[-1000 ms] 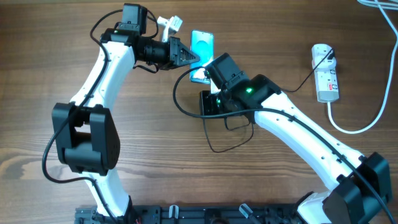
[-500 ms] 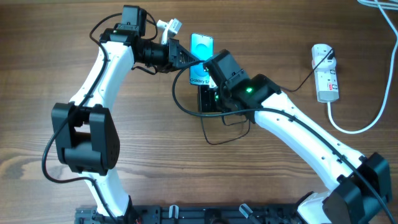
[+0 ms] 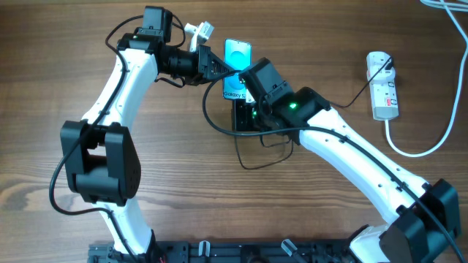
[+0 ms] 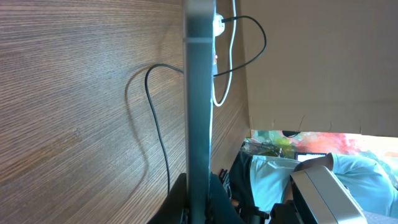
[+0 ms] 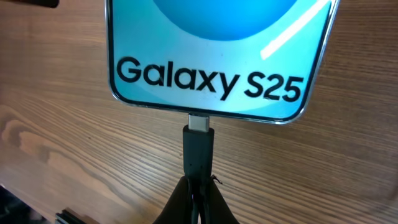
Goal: Plug charger to phone and switch on socket
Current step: 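Align the USB-C plug under the phone and push it up into the port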
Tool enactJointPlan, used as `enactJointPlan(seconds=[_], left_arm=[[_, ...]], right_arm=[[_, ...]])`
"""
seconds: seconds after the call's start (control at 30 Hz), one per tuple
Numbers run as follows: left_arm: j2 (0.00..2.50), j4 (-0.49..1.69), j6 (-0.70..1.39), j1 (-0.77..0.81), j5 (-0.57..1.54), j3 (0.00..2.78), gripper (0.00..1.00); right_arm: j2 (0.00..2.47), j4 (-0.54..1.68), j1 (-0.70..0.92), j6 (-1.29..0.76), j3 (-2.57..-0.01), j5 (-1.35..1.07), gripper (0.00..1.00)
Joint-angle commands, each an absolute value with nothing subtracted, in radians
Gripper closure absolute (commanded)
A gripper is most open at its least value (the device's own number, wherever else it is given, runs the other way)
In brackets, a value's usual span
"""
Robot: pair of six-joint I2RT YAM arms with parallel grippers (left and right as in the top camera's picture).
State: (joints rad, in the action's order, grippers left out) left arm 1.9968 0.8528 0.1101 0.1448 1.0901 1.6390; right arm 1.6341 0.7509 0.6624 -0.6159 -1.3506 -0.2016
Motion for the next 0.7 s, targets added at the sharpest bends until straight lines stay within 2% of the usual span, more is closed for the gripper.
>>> enactJointPlan(seconds=[0.0, 0.37, 0.53, 0.67], left_arm=[[1.958, 0.850, 0.109, 0.140, 1.141, 1.644, 0.96], [1.958, 0.849, 0.108, 0.140, 1.180, 1.644, 0.96], [1.958, 0.840, 0.109, 0.138, 1.082, 1.644, 0.96], [1.958, 0.834, 0.113, 0.134, 1.092, 1.644, 0.96]], right_arm=[[1.625, 0.747, 0.660, -0.632, -1.374, -0.204, 0.96], [1.625, 0.753, 0.647, -0.658, -1.374, -0.204, 0.96], [1.625, 0.752, 0.642, -0.635, -1.374, -0.249, 0.96], [1.625, 0.759, 0.642, -0.628, -1.374, -0.264, 0.96]])
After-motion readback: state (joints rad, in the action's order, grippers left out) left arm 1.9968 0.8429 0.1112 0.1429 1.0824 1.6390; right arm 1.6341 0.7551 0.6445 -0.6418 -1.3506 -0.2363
